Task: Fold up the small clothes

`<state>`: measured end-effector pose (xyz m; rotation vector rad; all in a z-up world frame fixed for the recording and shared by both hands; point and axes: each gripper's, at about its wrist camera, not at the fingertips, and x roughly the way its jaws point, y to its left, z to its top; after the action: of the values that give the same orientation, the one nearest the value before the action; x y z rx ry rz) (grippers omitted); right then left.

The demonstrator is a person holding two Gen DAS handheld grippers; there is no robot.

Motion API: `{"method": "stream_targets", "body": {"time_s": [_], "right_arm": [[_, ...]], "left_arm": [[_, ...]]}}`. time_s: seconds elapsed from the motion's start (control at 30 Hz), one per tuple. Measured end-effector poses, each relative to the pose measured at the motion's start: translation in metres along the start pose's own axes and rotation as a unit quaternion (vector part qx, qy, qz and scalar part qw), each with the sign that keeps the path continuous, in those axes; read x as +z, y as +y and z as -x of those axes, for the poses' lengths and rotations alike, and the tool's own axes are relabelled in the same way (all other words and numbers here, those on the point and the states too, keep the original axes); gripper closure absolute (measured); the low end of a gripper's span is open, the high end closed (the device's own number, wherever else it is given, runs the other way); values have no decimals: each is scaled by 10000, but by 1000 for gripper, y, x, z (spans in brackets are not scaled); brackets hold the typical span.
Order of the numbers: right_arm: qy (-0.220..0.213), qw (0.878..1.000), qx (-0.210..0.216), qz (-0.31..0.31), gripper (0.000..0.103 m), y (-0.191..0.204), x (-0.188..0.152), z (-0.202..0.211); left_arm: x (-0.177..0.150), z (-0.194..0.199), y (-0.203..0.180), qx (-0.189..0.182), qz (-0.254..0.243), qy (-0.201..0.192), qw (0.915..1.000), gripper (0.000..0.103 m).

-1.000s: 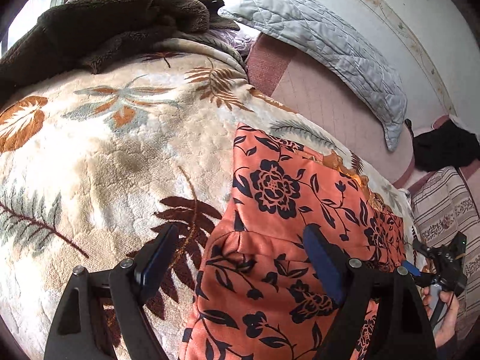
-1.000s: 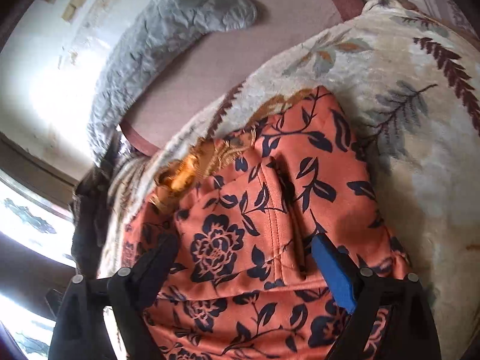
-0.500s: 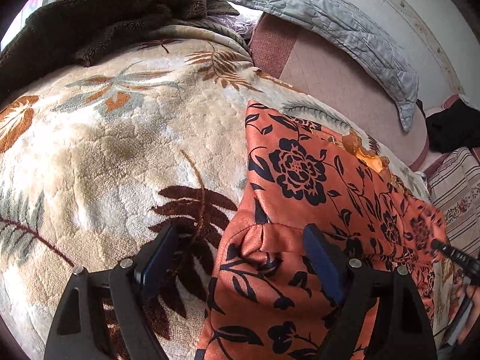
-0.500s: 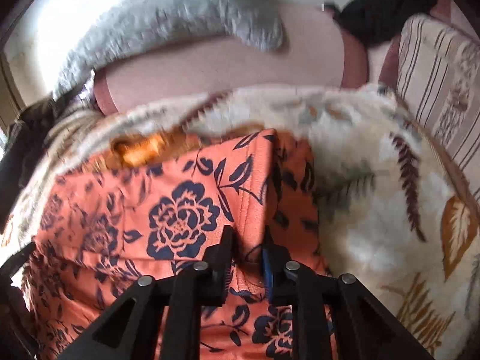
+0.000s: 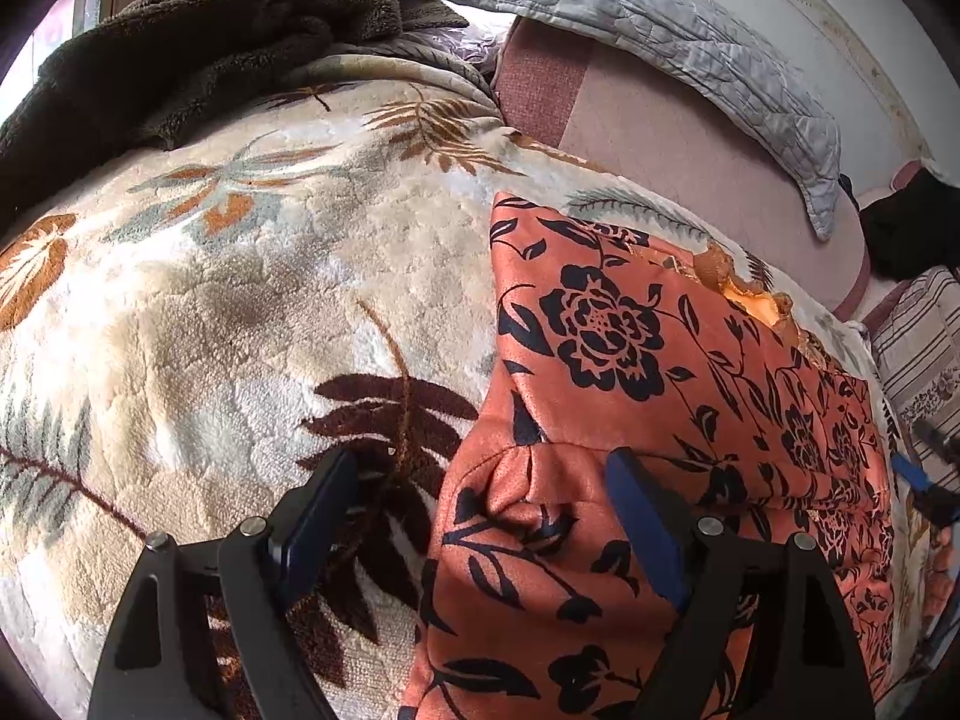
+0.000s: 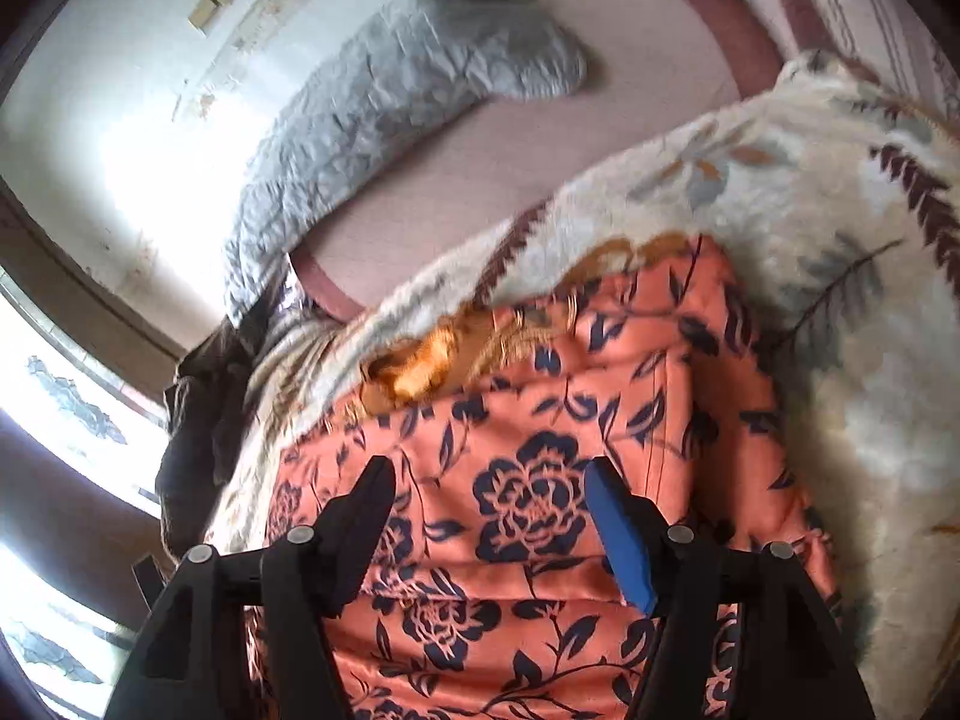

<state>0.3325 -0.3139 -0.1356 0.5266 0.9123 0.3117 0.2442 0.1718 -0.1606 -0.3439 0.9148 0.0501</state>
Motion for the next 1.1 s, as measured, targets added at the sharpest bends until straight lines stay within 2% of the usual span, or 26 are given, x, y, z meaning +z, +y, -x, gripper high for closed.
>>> {"method": "stream_targets", "body": {"time_s": [0.03,0.07,0.13,0.2,0.3,0.33,0.37,0.4,0.43,0.53,0.57,0.63,0.67,0.7,0.77,0.87,0.9,0.93,0.97,1.0,1.07,1.1], "right_arm": [[320,9988,-363,-59,34,-11,-5,-16],[461,9976,-448,-263,41,-25,-7,-26],[200,9981,-158,-568,42,-29,-6,-13],[-108,9992,167,-355,32,-14,0,4],[-117,9994,300,-135,27,-7,11,0],[-49,9997,216,-102,27,-13,17,-8],[95,9998,-45,-180,27,-24,23,-21],[274,9986,-137,-443,31,-38,25,-30],[240,9975,17,-661,31,-44,26,-31],[-284,9975,445,-463,27,-27,32,-13],[-277,9979,441,-394,21,-27,33,-16],[149,9986,43,-506,24,-42,32,-41],[21,9981,60,-607,28,-45,31,-39],[-107,9974,105,-701,25,-41,31,-30],[-286,9979,337,-464,25,-22,25,-3],[-156,9973,690,-210,23,-4,0,17],[15,9983,573,-125,23,-5,-8,12],[218,9994,237,-149,23,-13,-15,2],[482,9982,109,-348,27,-26,-20,-7],[452,9978,193,-450,30,-30,-21,-5],[20,9991,172,-390,27,-15,-19,20],[-159,9989,361,-248,27,-3,-20,35]], "left_arm": [[1,0,2,-7,42,2,10000,21],[2,1,3,-17,80,9,10000,22],[3,5,6,48,161,13,9999,28],[6,13,5,-59,208,-110,9997,28],[11,22,-8,-320,104,-325,9989,28],[11,18,-14,-302,-13,-282,9991,28],[10,11,-19,-190,-120,-140,9996,28],[7,0,-20,-10,-179,94,9998,28],[3,-10,-18,131,-181,313,9993,28],[0,-3,-23,183,-381,135,9990,28],[2,-1,-22,131,-320,118,9993,28],[4,-5,-18,152,-138,231,9995,28],[4,-9,-15,152,-89,358,9992,28],[3,-6,-14,133,-91,332,9993,28],[2,6,-11,179,-47,293,9994,28],[-7,22,-5,133,8,265,9996,28],[-11,26,-2,154,7,315,9994,28],[-16,29,0,208,17,390,9990,28],[-21,32,3,287,49,470,9985,28],[-26,39,7,310,92,514,9982,28],[-37,60,13,211,139,448,9987,28],[-43,71,16,201,128,393,9989,28]]}}
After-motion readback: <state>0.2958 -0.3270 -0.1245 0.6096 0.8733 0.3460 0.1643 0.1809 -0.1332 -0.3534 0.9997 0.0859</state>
